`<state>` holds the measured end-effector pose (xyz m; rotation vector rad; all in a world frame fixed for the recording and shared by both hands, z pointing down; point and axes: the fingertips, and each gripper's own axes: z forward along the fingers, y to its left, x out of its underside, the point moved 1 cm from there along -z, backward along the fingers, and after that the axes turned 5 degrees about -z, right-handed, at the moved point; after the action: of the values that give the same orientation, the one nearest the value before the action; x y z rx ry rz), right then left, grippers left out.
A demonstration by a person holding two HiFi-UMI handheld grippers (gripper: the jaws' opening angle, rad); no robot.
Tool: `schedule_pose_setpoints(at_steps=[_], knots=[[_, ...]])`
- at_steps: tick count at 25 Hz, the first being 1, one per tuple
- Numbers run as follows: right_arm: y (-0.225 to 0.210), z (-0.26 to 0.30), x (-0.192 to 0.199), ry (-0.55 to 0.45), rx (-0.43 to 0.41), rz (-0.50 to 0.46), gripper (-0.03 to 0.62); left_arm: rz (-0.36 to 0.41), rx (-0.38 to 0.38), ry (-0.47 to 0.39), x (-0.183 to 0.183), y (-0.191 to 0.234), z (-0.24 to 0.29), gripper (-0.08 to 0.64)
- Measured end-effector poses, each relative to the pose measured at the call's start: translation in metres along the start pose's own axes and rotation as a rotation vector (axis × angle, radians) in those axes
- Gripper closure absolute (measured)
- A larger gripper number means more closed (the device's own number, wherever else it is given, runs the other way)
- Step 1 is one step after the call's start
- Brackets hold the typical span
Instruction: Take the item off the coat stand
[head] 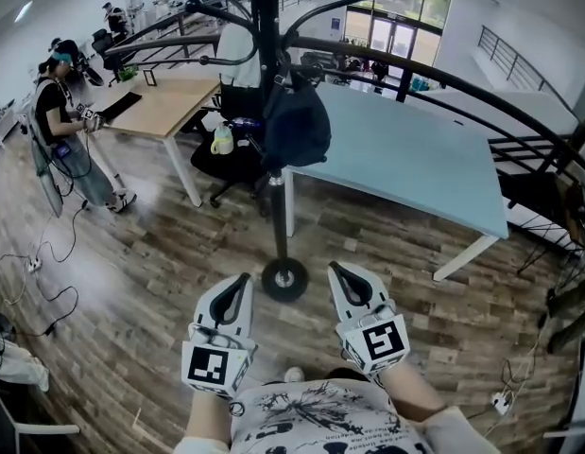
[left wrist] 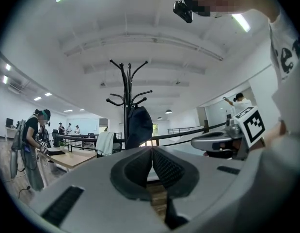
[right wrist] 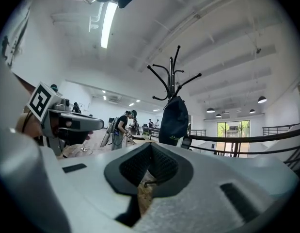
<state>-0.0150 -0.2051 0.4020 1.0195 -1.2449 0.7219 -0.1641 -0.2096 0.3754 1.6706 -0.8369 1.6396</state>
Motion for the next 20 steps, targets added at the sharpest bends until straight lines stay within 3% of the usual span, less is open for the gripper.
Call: schedule_pose_setpoints(at_steps=[7, 14, 20], knots=[[-0.040, 0.059, 0.008, 0.003, -0.027, -0.002, 0.598, 0.002, -0.006, 0.009, 0.005, 0.018, 0.055, 0.555], [-0.095, 0.110, 0.000, -0.028, -0.096, -0.010, 0.593, 0.019, -0.071, -0.021, -0.009, 0.020, 0.106, 0.555], [-0.131, 0.156, -0.021, -0.075, -0.154, -0.034, 0.396, 0.027, -0.127, -0.047, -0.020, 0.024, 0.137, 0.555]])
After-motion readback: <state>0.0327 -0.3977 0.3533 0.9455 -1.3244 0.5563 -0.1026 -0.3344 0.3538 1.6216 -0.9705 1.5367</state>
